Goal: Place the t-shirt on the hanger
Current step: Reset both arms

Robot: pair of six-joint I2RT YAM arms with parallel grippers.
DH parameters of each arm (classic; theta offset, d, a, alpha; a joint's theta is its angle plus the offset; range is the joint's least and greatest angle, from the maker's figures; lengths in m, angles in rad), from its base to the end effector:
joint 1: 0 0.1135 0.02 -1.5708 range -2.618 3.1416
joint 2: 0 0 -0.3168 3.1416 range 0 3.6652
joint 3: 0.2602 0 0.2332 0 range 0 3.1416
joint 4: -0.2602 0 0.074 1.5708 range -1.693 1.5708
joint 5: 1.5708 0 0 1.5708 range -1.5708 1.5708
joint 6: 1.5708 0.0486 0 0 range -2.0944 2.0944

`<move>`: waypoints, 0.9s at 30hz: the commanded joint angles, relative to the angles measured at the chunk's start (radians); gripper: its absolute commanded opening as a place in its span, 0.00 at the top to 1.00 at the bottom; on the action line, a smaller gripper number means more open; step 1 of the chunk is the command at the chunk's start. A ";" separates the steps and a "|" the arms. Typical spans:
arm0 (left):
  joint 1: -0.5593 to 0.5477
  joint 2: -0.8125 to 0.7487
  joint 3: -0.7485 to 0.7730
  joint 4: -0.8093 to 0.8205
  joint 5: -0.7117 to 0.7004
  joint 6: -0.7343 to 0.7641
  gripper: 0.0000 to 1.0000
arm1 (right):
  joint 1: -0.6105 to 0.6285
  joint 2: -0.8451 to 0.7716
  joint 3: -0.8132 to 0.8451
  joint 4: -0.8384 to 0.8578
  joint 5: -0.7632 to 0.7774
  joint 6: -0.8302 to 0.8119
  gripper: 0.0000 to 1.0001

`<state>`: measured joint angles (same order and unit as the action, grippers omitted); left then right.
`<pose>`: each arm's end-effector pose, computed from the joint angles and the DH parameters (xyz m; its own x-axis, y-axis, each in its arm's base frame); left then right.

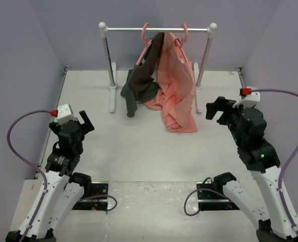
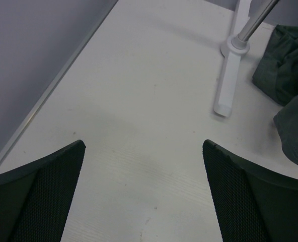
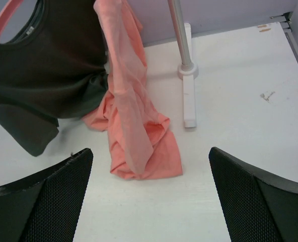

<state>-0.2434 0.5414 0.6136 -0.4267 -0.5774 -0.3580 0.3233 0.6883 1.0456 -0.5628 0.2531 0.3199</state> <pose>0.0807 0.0073 0.3130 -0.2122 -0.2498 -0.9448 -0.3942 0.9065 -0.1511 0.0835 0.0151 0.4251 -0.2073 0.2516 -0.9454 -0.0105 0.9657 0.2594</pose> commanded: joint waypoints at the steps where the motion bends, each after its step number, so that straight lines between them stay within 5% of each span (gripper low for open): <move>1: 0.022 -0.012 0.014 0.034 0.000 0.004 0.00 | -0.001 -0.157 -0.080 0.012 0.028 -0.001 0.01; 11: 0.016 -0.034 0.004 0.019 0.026 0.003 0.00 | -0.001 -0.287 -0.154 -0.087 0.075 0.022 0.01; 27: 0.007 -0.008 0.004 0.025 0.028 -0.002 0.00 | -0.001 -0.294 -0.285 0.004 0.162 0.012 0.01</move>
<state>-0.2321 0.5177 0.6132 -0.4271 -0.5457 -0.3565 0.3233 0.3836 0.7742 -0.6235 0.3815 0.3204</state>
